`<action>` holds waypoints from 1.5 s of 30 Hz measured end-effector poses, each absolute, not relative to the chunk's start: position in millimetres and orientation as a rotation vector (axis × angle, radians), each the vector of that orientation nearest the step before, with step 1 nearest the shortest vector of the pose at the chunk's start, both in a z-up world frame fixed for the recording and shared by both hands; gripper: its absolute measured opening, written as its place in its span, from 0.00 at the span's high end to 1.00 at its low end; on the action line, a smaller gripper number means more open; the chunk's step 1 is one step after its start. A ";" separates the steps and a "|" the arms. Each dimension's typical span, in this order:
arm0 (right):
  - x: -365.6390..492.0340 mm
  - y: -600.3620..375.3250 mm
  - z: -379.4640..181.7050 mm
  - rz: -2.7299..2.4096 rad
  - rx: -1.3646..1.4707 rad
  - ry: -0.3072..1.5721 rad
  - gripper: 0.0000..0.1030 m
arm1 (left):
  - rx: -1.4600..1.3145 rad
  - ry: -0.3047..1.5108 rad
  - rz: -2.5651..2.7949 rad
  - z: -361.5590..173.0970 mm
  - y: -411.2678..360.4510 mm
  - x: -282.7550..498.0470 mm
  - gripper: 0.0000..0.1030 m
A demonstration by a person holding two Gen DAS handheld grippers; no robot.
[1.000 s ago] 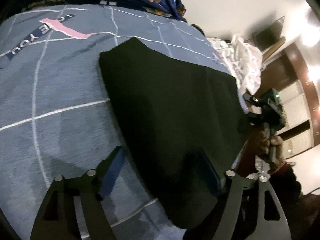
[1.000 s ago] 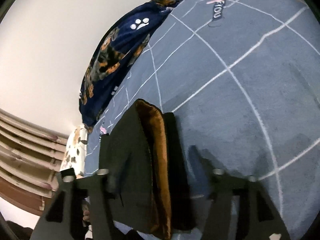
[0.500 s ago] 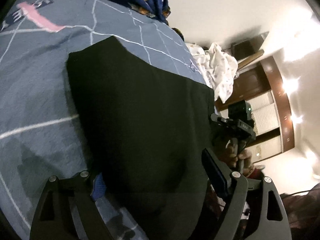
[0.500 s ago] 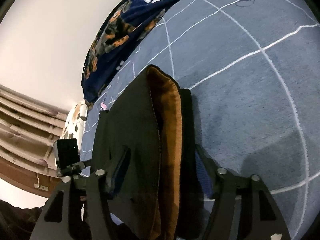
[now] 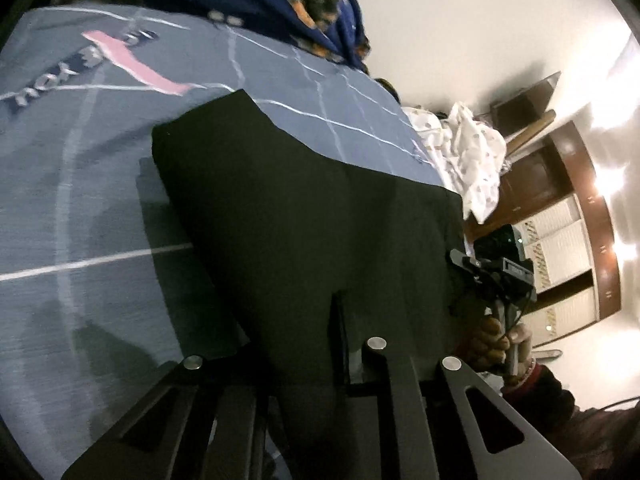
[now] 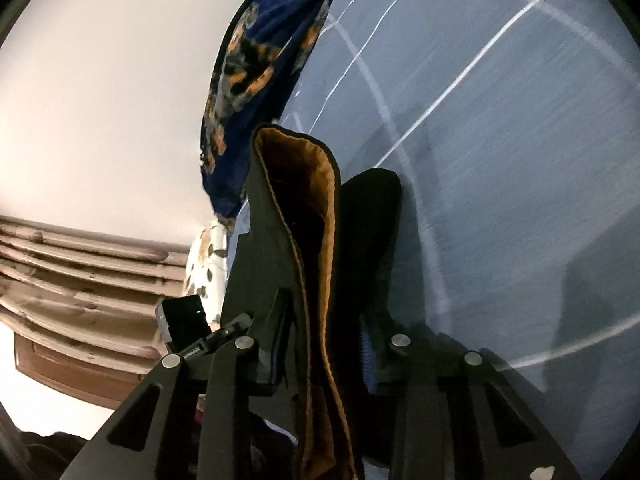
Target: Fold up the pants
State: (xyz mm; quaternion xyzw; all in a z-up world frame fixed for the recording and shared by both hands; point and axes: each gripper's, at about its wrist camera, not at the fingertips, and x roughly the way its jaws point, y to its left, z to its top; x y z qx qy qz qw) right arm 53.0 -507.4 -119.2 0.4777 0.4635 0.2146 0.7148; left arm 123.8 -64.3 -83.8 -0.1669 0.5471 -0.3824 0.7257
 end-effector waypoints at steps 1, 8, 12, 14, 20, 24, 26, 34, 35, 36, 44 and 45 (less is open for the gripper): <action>54.9 -499.9 -121.9 0.488 1.069 1.030 0.72 | -0.371 1.204 -0.828 -82.6 -57.1 124.4 0.88; 65.4 -461.7 -136.7 0.555 1.164 1.029 0.72 | -0.361 1.184 -0.748 -75.3 -17.1 120.3 0.88; 70.6 -446.2 -139.4 0.579 1.163 1.041 0.72 | -0.319 1.170 -0.713 -77.3 -1.5 117.2 0.87; 72.0 -442.3 -136.9 0.575 1.119 1.053 0.73 | -0.311 1.176 -0.699 -83.3 -1.3 116.3 0.83; 70.8 -445.4 -120.3 0.496 0.942 1.058 0.70 | -0.240 1.151 -0.641 -85.7 -9.1 110.5 0.54; 57.3 -460.4 -104.4 0.472 0.940 1.004 0.69 | -0.130 1.139 -0.603 -78.9 -21.2 105.6 0.47; 43.3 -467.8 -95.4 0.501 0.987 0.969 0.68 | -0.105 1.133 -0.582 -76.7 -21.6 103.0 0.47; -7.4 -471.1 -95.6 0.535 1.207 0.954 0.63 | -0.141 1.078 -0.503 -59.9 -4.2 90.6 0.47; -8.8 -469.4 -97.7 0.535 1.212 0.960 0.63 | -0.133 1.070 -0.496 -57.4 -4.1 87.9 0.47; -8.3 -467.8 -98.3 0.529 1.205 0.967 0.63 | -0.127 1.068 -0.495 -56.4 -4.2 86.5 0.46; 5.6 -449.3 -103.5 0.473 1.094 1.049 0.62 | -0.157 1.069 -0.499 -55.6 1.6 76.0 0.38; 5.9 -448.5 -101.7 0.466 1.075 1.050 0.62 | -0.164 1.072 -0.499 -56.0 3.1 75.7 0.38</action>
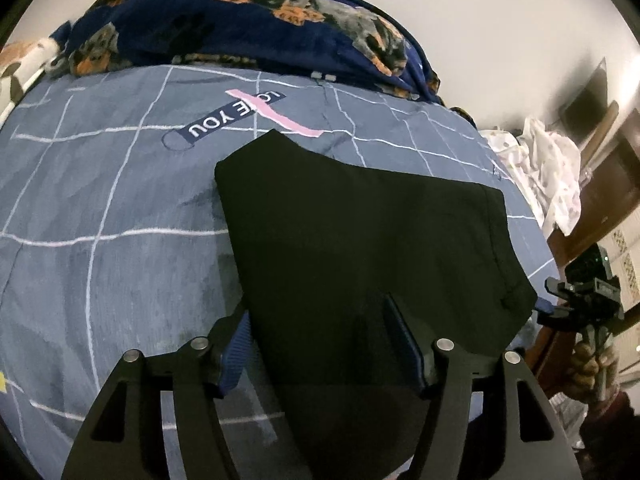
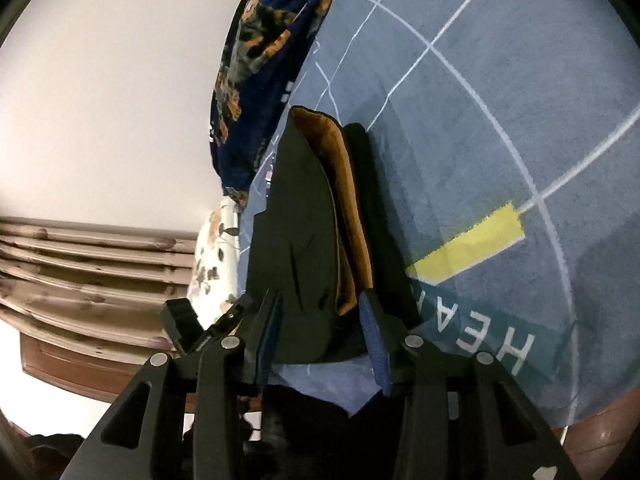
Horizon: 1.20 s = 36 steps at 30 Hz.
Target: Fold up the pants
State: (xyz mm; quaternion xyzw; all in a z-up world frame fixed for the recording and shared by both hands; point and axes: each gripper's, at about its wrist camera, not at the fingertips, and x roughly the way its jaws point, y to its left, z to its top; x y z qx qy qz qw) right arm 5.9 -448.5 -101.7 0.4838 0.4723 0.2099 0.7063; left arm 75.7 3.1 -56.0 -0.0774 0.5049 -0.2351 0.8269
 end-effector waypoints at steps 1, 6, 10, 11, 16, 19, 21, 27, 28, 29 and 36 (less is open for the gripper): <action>6.0 -445.9 -97.3 0.460 1.037 1.052 0.68 | -0.173 1.076 -0.500 -56.5 4.6 75.2 0.38; 3.6 -435.4 -76.6 0.456 0.949 1.035 0.85 | -0.159 1.078 -0.500 -53.8 1.9 72.5 0.38; -5.5 -431.5 -66.1 0.436 0.933 1.011 0.86 | -0.138 1.067 -0.513 -49.0 -4.0 68.8 0.34; -8.5 -432.5 -70.9 0.425 0.946 1.020 0.86 | -0.135 1.064 -0.518 -48.3 -5.8 67.6 0.33; -21.4 -439.7 -106.2 0.368 1.038 1.077 0.90 | -0.116 1.064 -0.517 -50.8 -9.2 64.8 0.30; -21.2 -444.5 -116.2 0.357 1.073 1.089 0.91 | -0.117 1.068 -0.516 -53.8 -8.6 65.5 0.29; -20.4 -444.2 -116.1 0.355 1.072 1.090 0.91 | -0.119 1.074 -0.513 -56.5 -7.6 65.7 0.29; -15.9 -439.7 -108.1 0.315 1.007 1.100 0.90 | -0.146 1.142 -0.513 -77.6 -6.9 67.7 0.26; -15.1 -438.3 -105.7 0.306 0.991 1.100 0.90 | -0.154 1.159 -0.520 -81.5 -7.2 67.2 0.26; -14.6 -437.1 -103.2 0.296 0.968 1.097 0.89 | -0.153 1.161 -0.523 -83.8 -7.5 66.1 0.26; -10.8 -430.6 -92.9 0.225 0.880 1.105 0.88 | -0.124 1.140 -0.539 -82.6 -11.8 61.6 0.24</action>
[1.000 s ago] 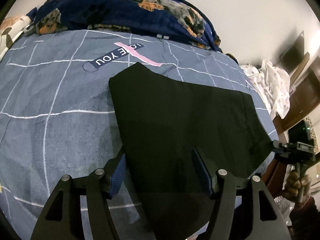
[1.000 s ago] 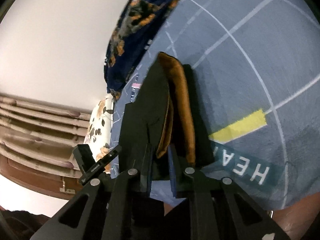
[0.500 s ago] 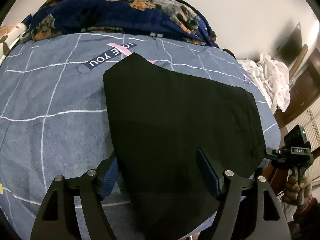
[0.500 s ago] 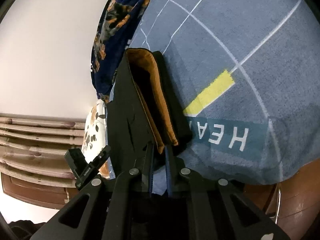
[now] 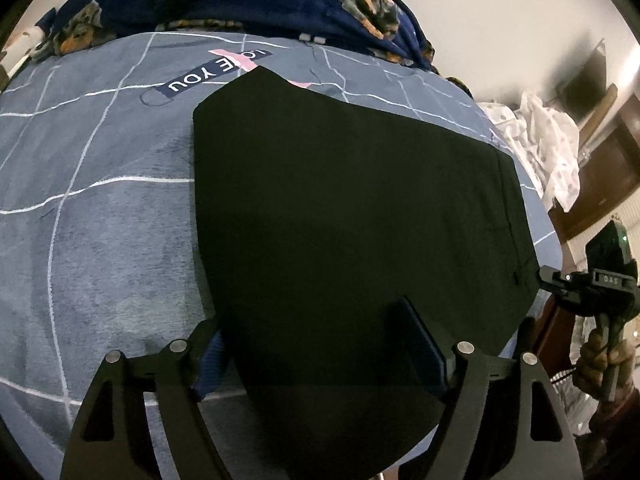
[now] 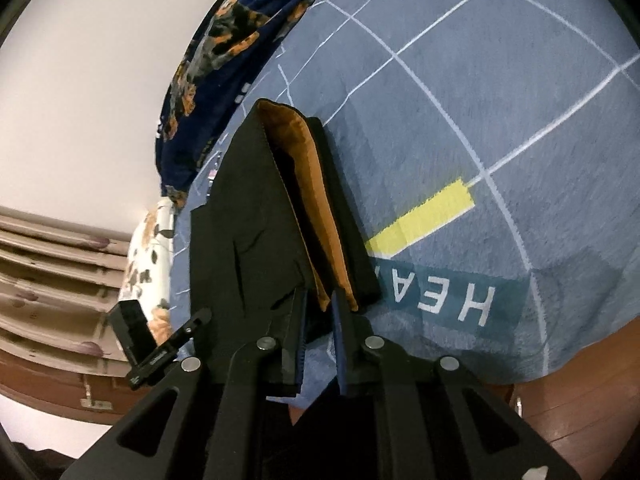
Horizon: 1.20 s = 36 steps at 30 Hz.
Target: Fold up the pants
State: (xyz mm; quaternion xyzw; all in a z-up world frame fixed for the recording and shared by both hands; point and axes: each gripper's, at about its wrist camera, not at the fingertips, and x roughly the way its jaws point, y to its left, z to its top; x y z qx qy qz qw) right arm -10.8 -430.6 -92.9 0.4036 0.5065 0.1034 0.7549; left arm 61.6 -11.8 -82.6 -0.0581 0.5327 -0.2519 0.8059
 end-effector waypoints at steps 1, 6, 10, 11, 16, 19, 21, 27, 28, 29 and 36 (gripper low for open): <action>-10.4 -429.2 -91.6 0.218 0.868 1.106 0.87 | -0.128 1.141 -0.541 -82.6 -11.3 62.5 0.24; -9.1 -426.7 -88.8 0.202 0.859 1.111 0.82 | -0.132 1.144 -0.548 -82.7 -10.2 62.9 0.24; -8.8 -426.3 -85.2 0.191 0.863 1.111 0.65 | -0.135 1.145 -0.553 -82.8 -9.4 63.1 0.24; -9.3 -427.2 -83.5 0.170 0.854 1.110 0.56 | -0.138 1.145 -0.554 -82.8 -8.9 63.0 0.24; -9.1 -429.1 -79.9 0.169 0.866 1.110 0.40 | -0.154 1.150 -0.559 -83.0 -6.3 63.2 0.24; -8.4 -425.8 -80.0 0.190 0.865 1.125 0.40 | -0.165 1.153 -0.560 -83.3 -5.2 64.2 0.23; -8.0 -425.3 -82.7 0.210 0.899 1.133 0.40 | -0.170 1.155 -0.559 -83.1 -4.8 63.9 0.23; -9.5 -425.4 -79.3 0.242 0.937 1.119 0.45 | -0.168 1.157 -0.559 -83.0 -5.3 64.2 0.23; -9.8 -426.1 -78.5 0.248 0.945 1.115 0.46 | -0.168 1.157 -0.559 -83.3 -5.3 64.2 0.23; -9.9 -427.0 -78.3 0.253 0.956 1.111 0.46 | -0.169 1.156 -0.560 -83.3 -5.3 64.2 0.22; 3.9 -429.5 -90.9 0.282 0.981 1.148 0.46 | -0.154 1.156 -0.565 -83.3 -7.9 62.2 0.18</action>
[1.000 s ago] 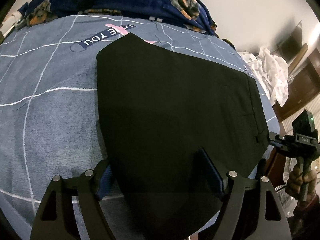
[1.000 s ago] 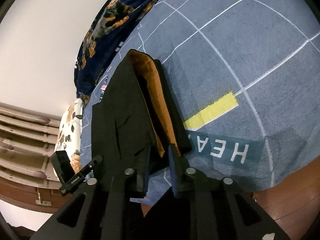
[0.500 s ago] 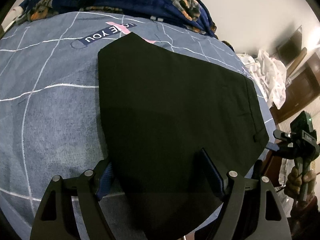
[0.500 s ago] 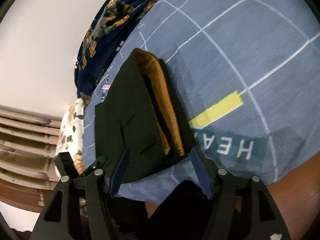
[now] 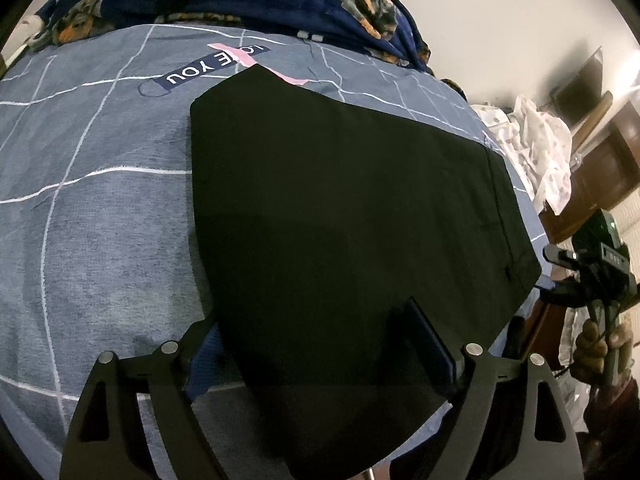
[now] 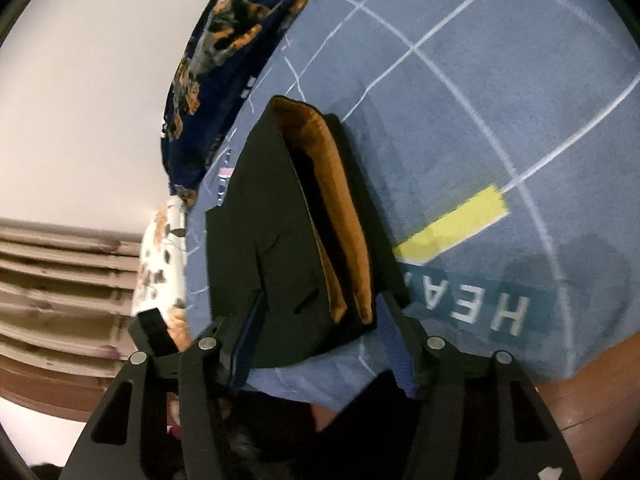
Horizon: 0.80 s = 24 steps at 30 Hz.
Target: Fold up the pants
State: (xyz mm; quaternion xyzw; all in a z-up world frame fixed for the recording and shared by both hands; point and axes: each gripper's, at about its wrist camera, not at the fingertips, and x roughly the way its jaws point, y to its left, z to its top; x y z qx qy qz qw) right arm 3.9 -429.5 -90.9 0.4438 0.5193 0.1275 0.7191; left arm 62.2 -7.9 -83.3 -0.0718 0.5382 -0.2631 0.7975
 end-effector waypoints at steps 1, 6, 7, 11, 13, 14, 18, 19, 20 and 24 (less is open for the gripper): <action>6.9 -428.2 -92.6 0.292 0.991 1.152 0.46 | -0.153 1.157 -0.565 -83.2 -7.9 62.3 0.18; 16.7 -413.2 -83.5 0.326 0.922 1.154 0.55 | -0.166 1.157 -0.567 -82.7 -7.7 61.5 0.17; 19.1 -412.6 -82.4 0.321 0.898 1.160 0.68 | -0.168 1.156 -0.568 -82.8 -7.8 61.6 0.17; 27.9 -418.4 -93.3 0.311 0.868 1.178 0.78 | -0.152 1.152 -0.572 -82.8 -8.8 60.1 0.16; 30.3 -424.1 -101.4 0.308 0.909 1.185 0.79 | -0.146 1.154 -0.570 -82.2 -8.8 60.3 0.16; 30.7 -425.5 -99.8 0.317 0.921 1.171 0.79 | -0.150 1.153 -0.566 -81.3 -7.7 60.3 0.16; 28.0 -426.9 -64.7 0.404 0.907 1.021 0.81 | -0.192 1.152 -0.546 -82.4 1.4 64.0 0.16; 26.6 -430.2 -62.3 0.393 0.885 1.008 0.82 | -0.209 1.153 -0.547 -82.7 3.4 65.0 0.16; 25.7 -434.8 -67.1 0.377 0.885 1.015 0.82 | -0.222 1.154 -0.545 -82.8 4.5 65.7 0.16; 18.8 -453.7 -120.7 0.312 1.006 1.111 0.83 | -0.189 1.145 -0.545 -82.6 1.0 64.7 0.16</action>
